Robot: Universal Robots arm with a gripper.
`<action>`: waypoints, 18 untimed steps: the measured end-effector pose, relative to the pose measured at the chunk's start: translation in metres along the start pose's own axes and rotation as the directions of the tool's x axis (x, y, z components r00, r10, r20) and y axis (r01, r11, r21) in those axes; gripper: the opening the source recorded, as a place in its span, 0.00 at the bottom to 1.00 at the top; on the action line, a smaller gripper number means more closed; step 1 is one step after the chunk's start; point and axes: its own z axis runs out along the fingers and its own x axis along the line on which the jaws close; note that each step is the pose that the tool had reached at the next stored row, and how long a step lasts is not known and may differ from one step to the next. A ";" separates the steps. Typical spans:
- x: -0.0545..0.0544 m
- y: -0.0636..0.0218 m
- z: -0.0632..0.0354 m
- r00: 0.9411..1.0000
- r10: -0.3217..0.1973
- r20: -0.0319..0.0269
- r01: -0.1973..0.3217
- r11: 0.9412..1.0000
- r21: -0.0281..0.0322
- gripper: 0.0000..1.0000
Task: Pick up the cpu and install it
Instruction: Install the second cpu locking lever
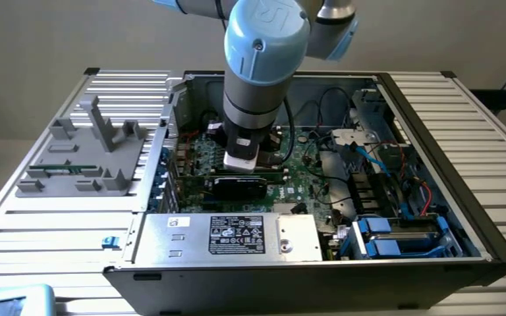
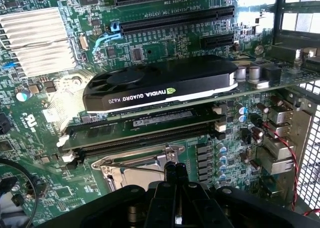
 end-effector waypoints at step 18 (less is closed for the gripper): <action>-0.001 0.0015 0.0066 1.000 0.010 0.001 -0.010 1.000 0.006 0.12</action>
